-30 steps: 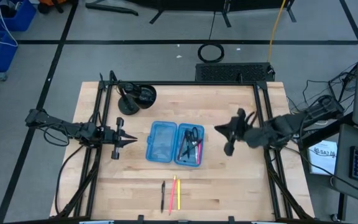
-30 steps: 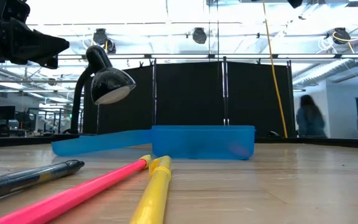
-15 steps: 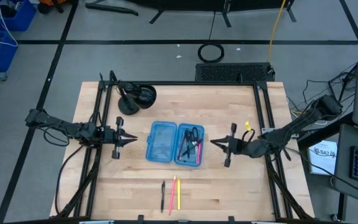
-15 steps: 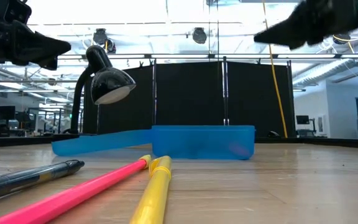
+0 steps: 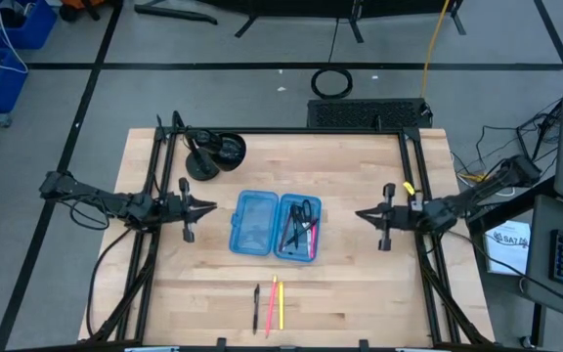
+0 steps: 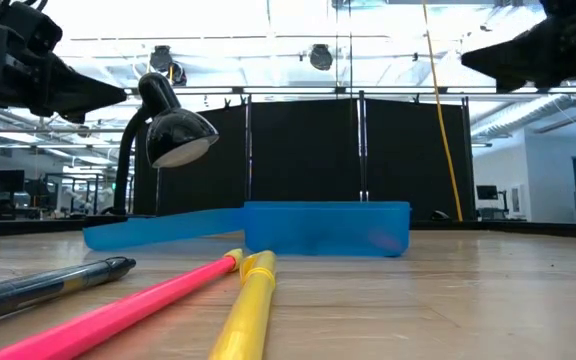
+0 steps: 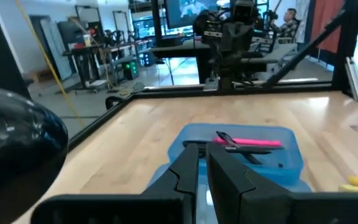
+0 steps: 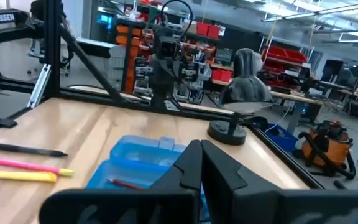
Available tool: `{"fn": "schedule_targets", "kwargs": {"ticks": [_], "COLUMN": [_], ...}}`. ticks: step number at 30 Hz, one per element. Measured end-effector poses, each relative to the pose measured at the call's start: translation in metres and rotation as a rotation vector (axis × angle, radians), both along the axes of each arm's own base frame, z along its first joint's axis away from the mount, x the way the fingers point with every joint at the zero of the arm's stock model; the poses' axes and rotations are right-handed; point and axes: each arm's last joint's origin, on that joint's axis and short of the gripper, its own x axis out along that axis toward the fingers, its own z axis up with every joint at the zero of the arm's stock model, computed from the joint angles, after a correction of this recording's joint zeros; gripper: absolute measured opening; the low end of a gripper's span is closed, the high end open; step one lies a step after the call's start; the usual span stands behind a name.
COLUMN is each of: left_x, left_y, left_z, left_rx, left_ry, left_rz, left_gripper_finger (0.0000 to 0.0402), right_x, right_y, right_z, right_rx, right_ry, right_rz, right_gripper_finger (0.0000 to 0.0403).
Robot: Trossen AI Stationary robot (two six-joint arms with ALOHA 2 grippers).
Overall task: Pick & place school supplies into a supply box
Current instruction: Put the black pen into the blue box
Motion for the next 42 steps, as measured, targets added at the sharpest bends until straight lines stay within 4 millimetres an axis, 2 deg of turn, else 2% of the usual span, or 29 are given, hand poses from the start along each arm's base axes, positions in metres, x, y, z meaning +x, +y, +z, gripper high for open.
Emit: {"fn": "schedule_targets", "kwargs": {"ticks": [4, 10, 13, 15, 18, 21, 24, 27, 30, 33, 38, 42], "left_x": [0.000, 0.000, 0.000, -0.001, -0.001, 0.005, 0.020, 0.042, 0.064, 0.083, 0.113, 0.133], "left_y": [0.000, 0.002, -0.001, -0.005, -0.015, -0.027, -0.045, -0.073, -0.103, -0.132, -0.182, -0.225], "left_z": [0.000, 0.000, 0.004, 0.018, 0.050, 0.078, 0.107, 0.129, 0.142, 0.153, 0.165, 0.189], "left_rx": [-0.042, -0.201, -0.192, -0.214, -0.222, -0.209, -0.194, -0.162, -0.154, -0.227, -0.310, -0.365], "left_ry": [-0.007, -0.040, -0.075, -0.141, -0.220, -0.185, -0.120, -0.053, 0.003, -0.002, 0.034, 0.033], "left_rz": [0.006, 0.081, 0.015, -0.060, -0.134, -0.067, 0.053, 0.142, 0.225, 0.299, 0.267, 0.229], "left_gripper_finger": [0.0037, 0.0037, 0.0037, 0.0037, 0.0037, 0.0037, 0.0037, 0.0037, 0.0037, 0.0037, 0.0037, 0.0037], "right_x": [-0.009, -0.017, -0.017, -0.016, -0.016, -0.016, -0.016, -0.016, -0.016, -0.016, -0.016, -0.016], "right_y": [-0.004, -0.007, -0.007, -0.007, -0.007, -0.007, -0.006, -0.005, -0.003, -0.003, -0.004, -0.004], "right_z": [-0.008, -0.001, -0.009, -0.011, -0.015, -0.015, -0.016, -0.016, -0.016, -0.016, -0.014, -0.013], "right_rx": [-0.027, -0.049, -0.082, -0.092, -0.075, -0.049, -0.030, -0.032, -0.033, -0.033, -0.065, -0.071], "right_ry": [-0.014, -0.101, -0.031, -0.005, 0.030, 0.031, 0.030, 0.029, 0.028, 0.028, 0.012, 0.004], "right_rz": [0.002, 0.043, 0.046, 0.048, 0.050, 0.052, 0.063, 0.119, 0.161, 0.158, 0.155, 0.154], "right_gripper_finger": [0.0000, 0.0000, 0.0000, 0.0000, 0.0000, 0.0000, 0.0000, 0.0000, 0.0000, 0.0000, 0.0000, 0.0000]}}
